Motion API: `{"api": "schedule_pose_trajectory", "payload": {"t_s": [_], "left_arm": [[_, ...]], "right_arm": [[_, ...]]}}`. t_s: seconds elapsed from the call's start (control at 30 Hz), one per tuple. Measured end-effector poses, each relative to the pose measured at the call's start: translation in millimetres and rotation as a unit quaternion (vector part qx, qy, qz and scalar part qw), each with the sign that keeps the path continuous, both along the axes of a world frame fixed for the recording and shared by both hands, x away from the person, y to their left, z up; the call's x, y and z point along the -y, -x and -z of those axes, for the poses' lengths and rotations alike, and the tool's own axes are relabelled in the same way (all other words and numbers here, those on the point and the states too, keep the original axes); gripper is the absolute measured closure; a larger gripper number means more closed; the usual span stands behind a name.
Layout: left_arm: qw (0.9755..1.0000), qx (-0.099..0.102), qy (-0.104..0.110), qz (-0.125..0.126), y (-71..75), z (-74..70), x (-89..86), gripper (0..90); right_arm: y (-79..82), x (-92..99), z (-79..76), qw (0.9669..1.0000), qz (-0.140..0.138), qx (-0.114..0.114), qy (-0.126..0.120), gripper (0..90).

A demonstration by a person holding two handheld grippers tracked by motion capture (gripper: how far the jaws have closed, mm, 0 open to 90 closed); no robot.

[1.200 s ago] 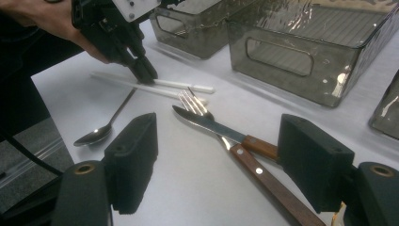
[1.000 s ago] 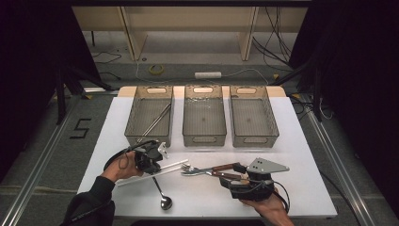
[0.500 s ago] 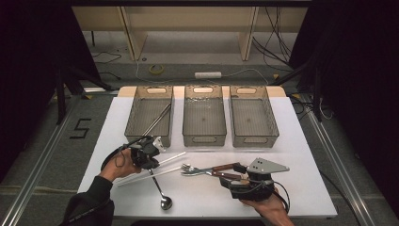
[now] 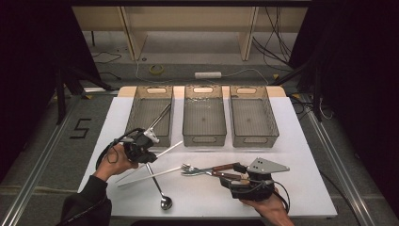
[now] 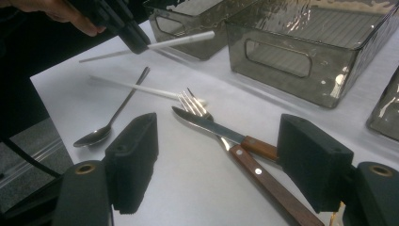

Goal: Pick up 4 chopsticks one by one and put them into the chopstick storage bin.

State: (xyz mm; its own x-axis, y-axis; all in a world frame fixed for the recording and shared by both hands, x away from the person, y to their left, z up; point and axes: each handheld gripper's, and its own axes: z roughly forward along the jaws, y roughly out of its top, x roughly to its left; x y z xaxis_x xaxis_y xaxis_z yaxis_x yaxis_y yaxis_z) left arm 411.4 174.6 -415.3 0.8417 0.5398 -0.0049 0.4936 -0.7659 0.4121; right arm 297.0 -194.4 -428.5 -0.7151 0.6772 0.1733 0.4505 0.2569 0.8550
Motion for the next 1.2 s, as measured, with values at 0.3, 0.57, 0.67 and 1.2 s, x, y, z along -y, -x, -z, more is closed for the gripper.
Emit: {"api": "schedule_pose_trajectory", "payload": {"t_s": [0.3,0.57,0.67,1.2], "left_arm": [[0.9977,0.024,0.054,-0.034,1.0,-29.2,-10.0,84.3],[0.9934,0.05,0.076,-0.071,-15.2,-51.2,-20.4,84.3],[0.9915,0.056,0.08,-0.086,-26.4,-57.7,-22.3,84.3],[0.9777,0.114,0.095,-0.149,-79.5,-86.3,-24.9,84.3]], "right_arm": [[0.2,1.8,-0.8,1.0,0.005,0.002,-0.007,30.8],[-1.7,3.9,-0.8,0.9999,0.009,0.002,-0.013,30.8],[-2.1,4.1,-0.7,0.9999,0.01,-0.001,-0.014,30.8],[-2.3,4.3,-0.9,0.9998,0.007,-0.002,-0.021,30.8]]}}
